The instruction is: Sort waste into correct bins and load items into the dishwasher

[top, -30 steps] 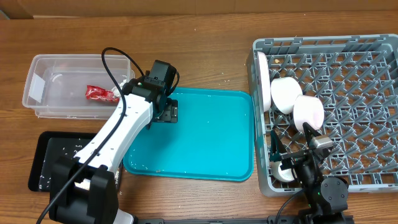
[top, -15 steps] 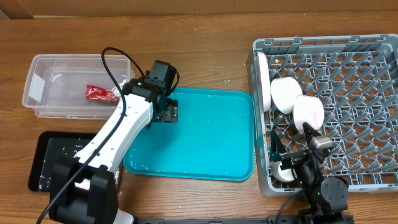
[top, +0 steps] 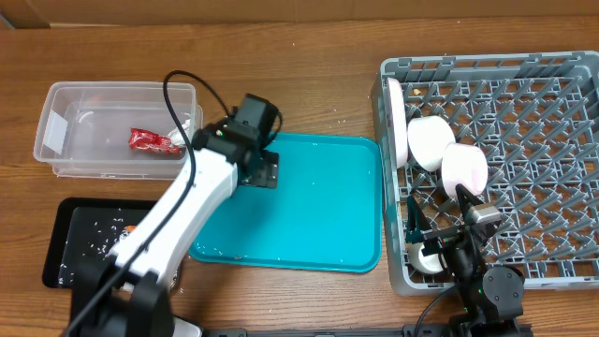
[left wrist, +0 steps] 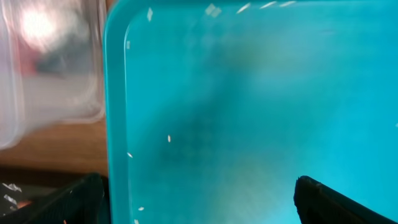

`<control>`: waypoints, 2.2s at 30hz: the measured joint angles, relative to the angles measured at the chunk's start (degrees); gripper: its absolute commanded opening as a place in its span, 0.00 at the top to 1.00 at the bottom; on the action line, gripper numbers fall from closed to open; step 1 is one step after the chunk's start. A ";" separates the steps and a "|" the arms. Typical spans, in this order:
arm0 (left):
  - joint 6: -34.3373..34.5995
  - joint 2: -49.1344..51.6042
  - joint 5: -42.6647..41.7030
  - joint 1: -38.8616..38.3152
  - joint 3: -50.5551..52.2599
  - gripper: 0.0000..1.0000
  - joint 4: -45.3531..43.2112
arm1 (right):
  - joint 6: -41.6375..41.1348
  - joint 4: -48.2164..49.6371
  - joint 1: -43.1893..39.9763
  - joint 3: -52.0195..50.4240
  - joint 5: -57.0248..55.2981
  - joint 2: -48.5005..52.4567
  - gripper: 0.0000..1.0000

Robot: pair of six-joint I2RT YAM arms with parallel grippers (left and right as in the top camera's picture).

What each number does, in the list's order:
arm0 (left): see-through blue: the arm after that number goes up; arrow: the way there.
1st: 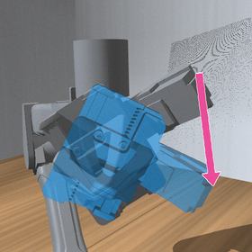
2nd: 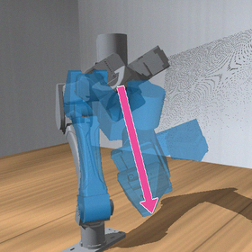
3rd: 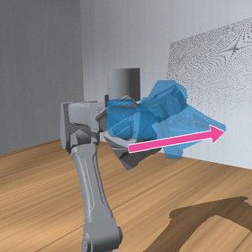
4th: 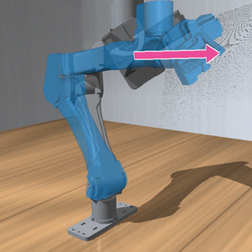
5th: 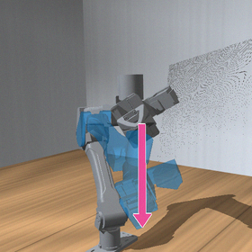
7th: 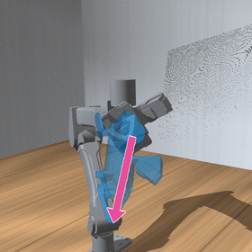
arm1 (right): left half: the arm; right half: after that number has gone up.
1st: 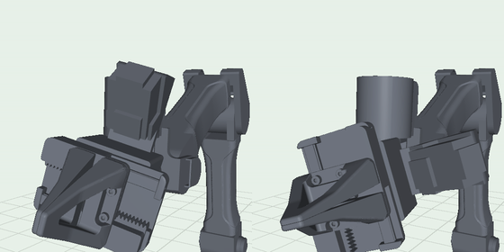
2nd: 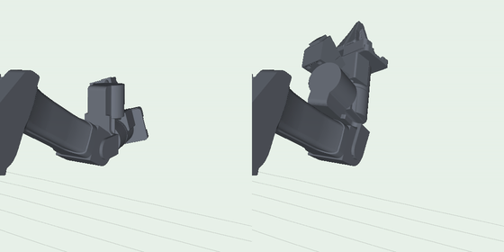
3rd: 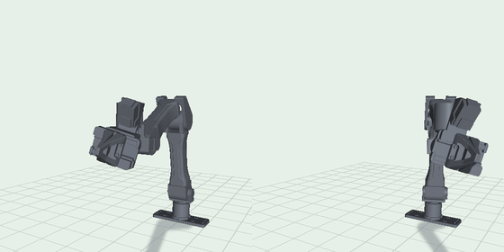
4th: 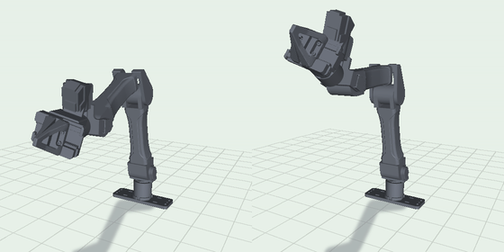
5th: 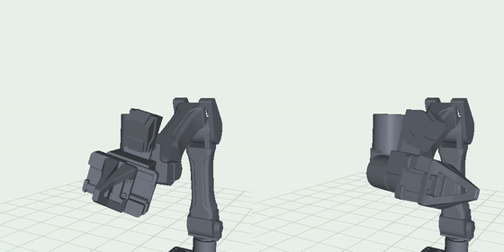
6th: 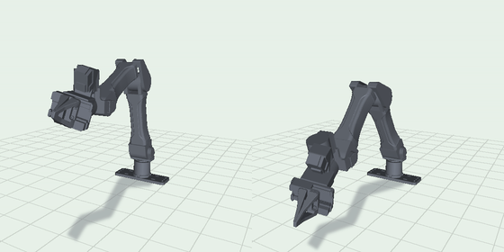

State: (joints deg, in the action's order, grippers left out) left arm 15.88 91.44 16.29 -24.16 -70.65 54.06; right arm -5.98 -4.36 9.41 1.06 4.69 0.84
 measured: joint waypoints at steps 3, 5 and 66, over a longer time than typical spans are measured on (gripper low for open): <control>-4.94 -6.91 2.73 -2.89 0.00 0.00 -0.04 | 0.00 -0.02 0.00 0.00 0.02 0.00 0.00; -7.17 -12.15 3.72 -3.52 0.00 0.00 -0.04 | -0.02 0.00 0.00 0.00 0.02 0.00 0.00; -3.80 -90.53 -15.93 24.22 65.48 0.00 -38.40 | -0.02 0.00 0.00 0.00 0.02 0.00 0.00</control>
State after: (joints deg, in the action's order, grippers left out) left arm 12.08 0.91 0.36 0.05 -5.17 15.66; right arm -6.00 -4.36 9.41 1.06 4.71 0.84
